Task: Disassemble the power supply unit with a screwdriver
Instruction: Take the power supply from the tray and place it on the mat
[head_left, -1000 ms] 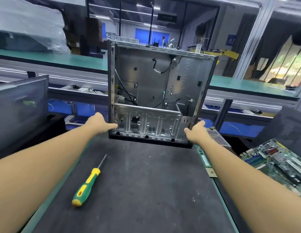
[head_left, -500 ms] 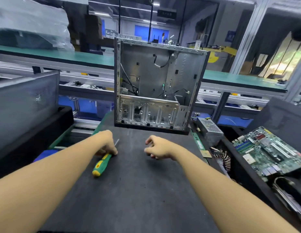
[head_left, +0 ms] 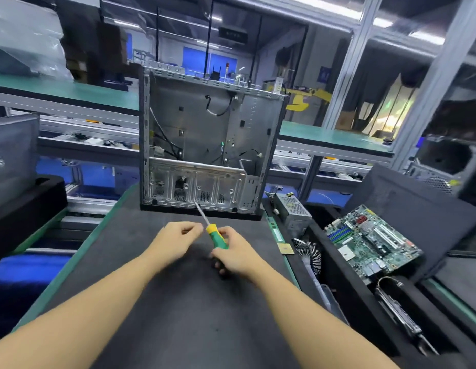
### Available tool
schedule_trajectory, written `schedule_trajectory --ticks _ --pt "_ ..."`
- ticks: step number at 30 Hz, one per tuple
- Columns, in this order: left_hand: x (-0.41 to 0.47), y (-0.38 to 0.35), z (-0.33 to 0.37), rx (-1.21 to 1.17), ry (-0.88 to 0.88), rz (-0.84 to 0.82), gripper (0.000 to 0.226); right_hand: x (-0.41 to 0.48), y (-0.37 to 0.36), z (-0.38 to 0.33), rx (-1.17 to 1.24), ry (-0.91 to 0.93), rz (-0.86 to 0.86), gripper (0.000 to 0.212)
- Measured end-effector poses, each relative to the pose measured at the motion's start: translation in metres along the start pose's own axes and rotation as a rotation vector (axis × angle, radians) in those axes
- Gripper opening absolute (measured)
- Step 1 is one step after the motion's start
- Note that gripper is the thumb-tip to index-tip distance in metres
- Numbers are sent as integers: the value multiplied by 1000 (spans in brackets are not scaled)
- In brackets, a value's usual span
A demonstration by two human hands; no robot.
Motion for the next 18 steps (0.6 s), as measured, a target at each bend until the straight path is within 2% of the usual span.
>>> schedule_trajectory --ticks 2,6,9,15,18 --pt "3 -6 -7 214 -50 -19 17 3 18 4 -174 84 96 40" --pt "11 -11 -11 277 -124 14 12 9 32 18 -325 185 212 46" --pt "14 -18 -16 351 -174 2 8 14 30 35 -503 170 240 45" --pt "16 -17 -26 303 -166 46 10 20 32 40 -512 169 311 45" --pt "15 -20 -28 326 -195 44 15 19 32 39 -513 185 336 37"
Point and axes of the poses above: each hand's wrist, its own x-axis towards the middle knuckle, its own y-axis out of the back of the hand, z = x × y, the point moved 6 cm from there along x, towards the middle knuckle, and after that the axes turned 4 degrees about x, right-handed, at the moved point
